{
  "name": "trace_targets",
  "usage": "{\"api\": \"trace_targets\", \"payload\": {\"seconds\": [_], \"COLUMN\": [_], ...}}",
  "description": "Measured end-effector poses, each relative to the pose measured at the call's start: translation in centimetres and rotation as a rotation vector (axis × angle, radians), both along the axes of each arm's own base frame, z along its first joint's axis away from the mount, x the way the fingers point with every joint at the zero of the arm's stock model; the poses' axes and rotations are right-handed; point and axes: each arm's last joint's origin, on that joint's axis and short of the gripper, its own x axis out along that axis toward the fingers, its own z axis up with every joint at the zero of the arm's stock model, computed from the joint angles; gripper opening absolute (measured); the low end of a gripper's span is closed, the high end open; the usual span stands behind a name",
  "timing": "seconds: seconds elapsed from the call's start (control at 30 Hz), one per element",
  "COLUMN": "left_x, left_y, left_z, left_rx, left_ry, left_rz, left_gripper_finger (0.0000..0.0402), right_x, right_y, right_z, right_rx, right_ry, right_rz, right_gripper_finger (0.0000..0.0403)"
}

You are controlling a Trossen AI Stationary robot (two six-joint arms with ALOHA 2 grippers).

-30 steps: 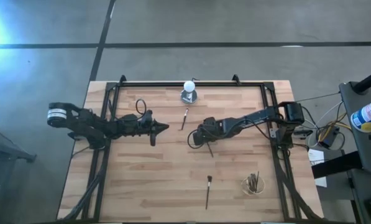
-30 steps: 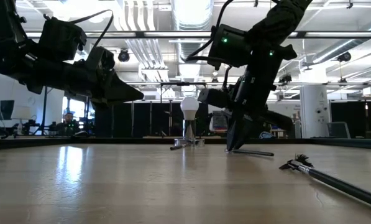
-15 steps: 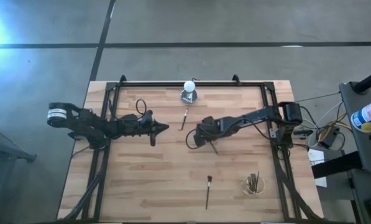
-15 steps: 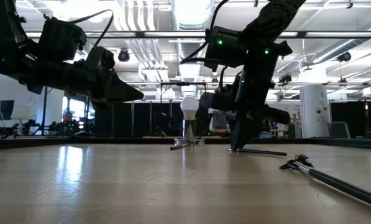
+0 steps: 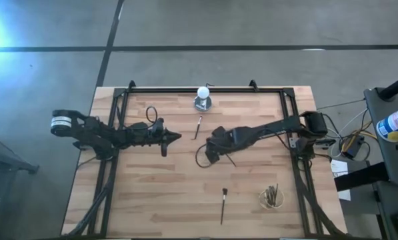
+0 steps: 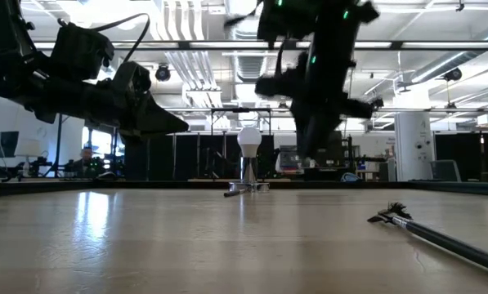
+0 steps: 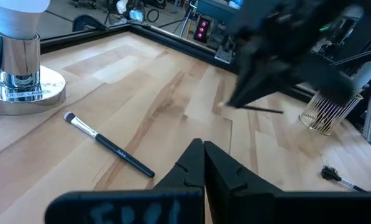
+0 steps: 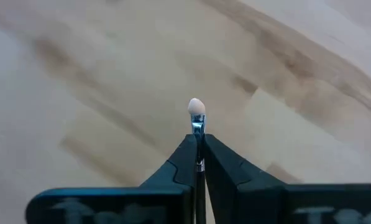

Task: Pick & Place Makeup Supplies
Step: Put the silver makeup brush into the gold makeup holder

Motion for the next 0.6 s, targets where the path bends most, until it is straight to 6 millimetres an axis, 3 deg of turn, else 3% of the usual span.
{"api": "trace_targets", "payload": {"seconds": [0.2,0.43,0.6], "left_x": [-0.4,-0.4,-0.4], "left_y": [0.0,0.0,0.0], "left_z": [-0.4,-0.3,-0.3], "left_rx": [0.008,0.010,0.009], "left_ry": [0.015,0.008,0.006], "left_rz": [0.006,0.009,0.009], "left_gripper_finger": [0.0000,0.0000,0.0000], "right_x": [-2.5,-8.5,-12.8], "right_y": [3.9,8.5,10.9], "right_z": [4.2,9.4,11.7], "right_rx": [-0.084,-0.170,-0.141], "right_ry": [-0.080,-0.225,-0.291], "right_rz": [0.048,0.065,0.101], "right_gripper_finger": [0.0008,0.0008,0.0008]}}
